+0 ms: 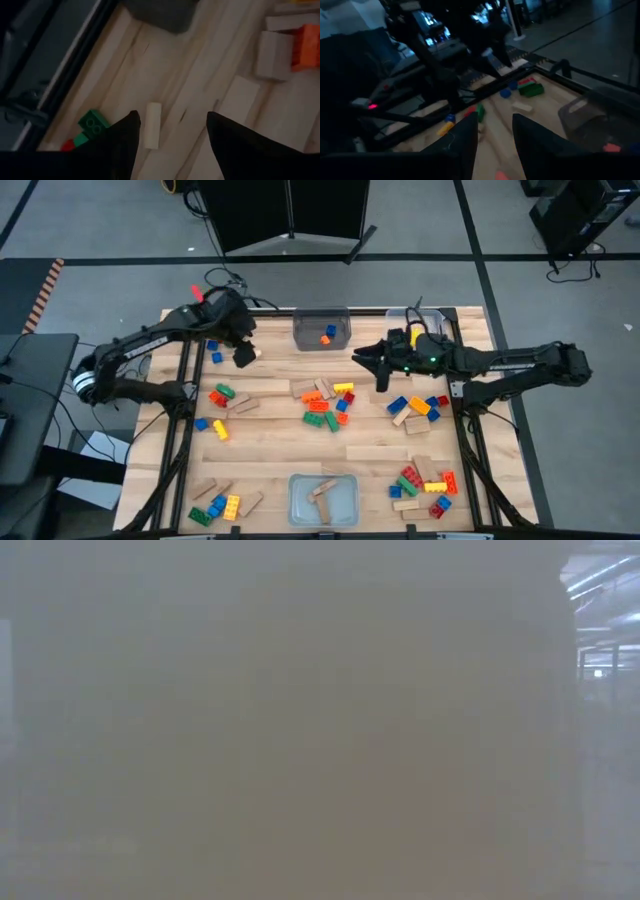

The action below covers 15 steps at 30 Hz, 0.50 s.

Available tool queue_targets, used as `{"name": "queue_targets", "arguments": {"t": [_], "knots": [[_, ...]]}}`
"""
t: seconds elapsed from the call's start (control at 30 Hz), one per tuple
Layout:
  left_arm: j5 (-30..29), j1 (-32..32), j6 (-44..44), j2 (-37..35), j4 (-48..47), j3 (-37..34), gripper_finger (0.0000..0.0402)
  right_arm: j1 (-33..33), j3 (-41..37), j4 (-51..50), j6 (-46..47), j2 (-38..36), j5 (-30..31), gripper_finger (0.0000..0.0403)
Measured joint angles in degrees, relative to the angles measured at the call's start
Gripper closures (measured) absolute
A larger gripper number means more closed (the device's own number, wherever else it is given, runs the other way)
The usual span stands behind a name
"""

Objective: Sort blocks by size
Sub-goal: Put the large yellow game piece into the transparent bin

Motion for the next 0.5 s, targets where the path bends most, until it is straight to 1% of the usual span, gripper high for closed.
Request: {"name": "queue_targets", "arguments": {"t": [0.07, 0.17, 0.23, 0.3, 0.37, 0.5], "knots": [[0.50, -0.29, 0.56, -2.13, 1.24, -1.62, 0.0165, -0.35, 1.28, -1.19, -0.66, 2.06, 0.45, 0.0258], [3.41, -0.27, 0.51, -5.81, 5.43, -5.38, 0.0165, -1.20, 4.43, -2.87, -3.46, 5.20, 0.55, 0.0245], [5.00, -0.27, 0.43, -8.39, 7.72, -8.36, 0.0165, -1.98, 7.33, -5.92, -5.11, 7.32, 0.55, 0.0234], [6.01, -0.27, 0.18, -10.85, 9.61, -11.24, 0.0165, -2.83, 10.97, -10.96, -6.82, 9.65, 0.55, 0.0222], [7.12, -0.27, -1.04, -13.47, 11.43, -13.92, 0.0165, -3.58, 14.96, -18.04, -8.86, 12.14, 0.55, 0.0208], [7.42, -0.27, -4.62, -18.09, 13.78, -18.17, 0.0165, -4.74, 23.40, -31.37, -13.58, 17.86, 0.46, 0.0180]]}}
